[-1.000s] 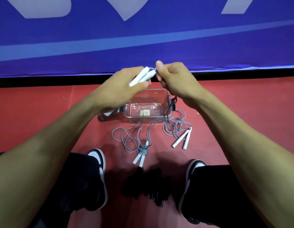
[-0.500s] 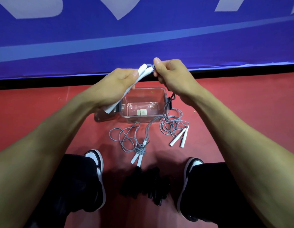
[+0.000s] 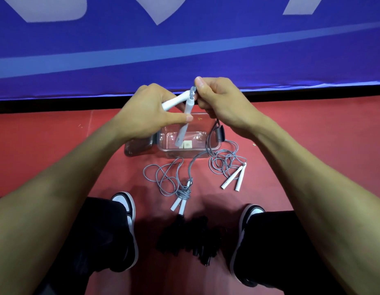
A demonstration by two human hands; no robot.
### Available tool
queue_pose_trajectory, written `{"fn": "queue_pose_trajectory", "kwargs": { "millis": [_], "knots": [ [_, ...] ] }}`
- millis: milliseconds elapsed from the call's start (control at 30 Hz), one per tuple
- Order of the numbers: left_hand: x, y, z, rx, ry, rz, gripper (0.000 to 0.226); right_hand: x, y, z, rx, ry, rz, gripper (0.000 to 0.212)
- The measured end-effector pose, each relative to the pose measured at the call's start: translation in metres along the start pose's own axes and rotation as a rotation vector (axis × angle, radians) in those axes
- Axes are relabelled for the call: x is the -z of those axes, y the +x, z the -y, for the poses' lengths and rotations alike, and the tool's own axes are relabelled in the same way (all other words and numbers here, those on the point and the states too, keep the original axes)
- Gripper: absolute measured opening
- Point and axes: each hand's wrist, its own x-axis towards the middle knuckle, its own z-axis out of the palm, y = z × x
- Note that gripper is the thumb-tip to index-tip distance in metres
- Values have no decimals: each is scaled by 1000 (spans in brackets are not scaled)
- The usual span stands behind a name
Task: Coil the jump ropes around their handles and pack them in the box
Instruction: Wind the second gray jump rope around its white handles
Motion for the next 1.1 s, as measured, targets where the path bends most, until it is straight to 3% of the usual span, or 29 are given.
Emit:
{"fn": "queue_pose_trajectory", "kwargs": {
  "millis": [167, 333, 500, 633, 833, 967, 1033, 1100],
  "knots": [
    [-4, 2, 3, -34, 55, -80, 43, -3, 0, 2, 2, 11, -15, 41],
    [-12, 3, 7, -134, 78, -76, 25, -3, 1, 2, -35, 76, -59, 44],
    [-15, 2, 6, -180, 72, -108, 29, 0, 0, 3, -29, -95, -139, 44],
    [-22, 4, -2, -148, -14, -134, 34, -6, -2, 6, -82, -219, -243, 58],
    [-28, 10, 10, 24, 304, -230, 35, -28, -7, 15, -134, -291, -178, 57],
    [-38, 9, 15, -34, 602, -217, 49, -30, -7, 13, -221, -256, -191, 60],
    [-41, 8, 18, -73, 563, -166, 55, -27, -5, 11, -212, -266, -201, 57],
    [-40, 5, 15, -99, 375, -150, 36, -25, -2, 10, -171, -318, -200, 50]
  ]
}}
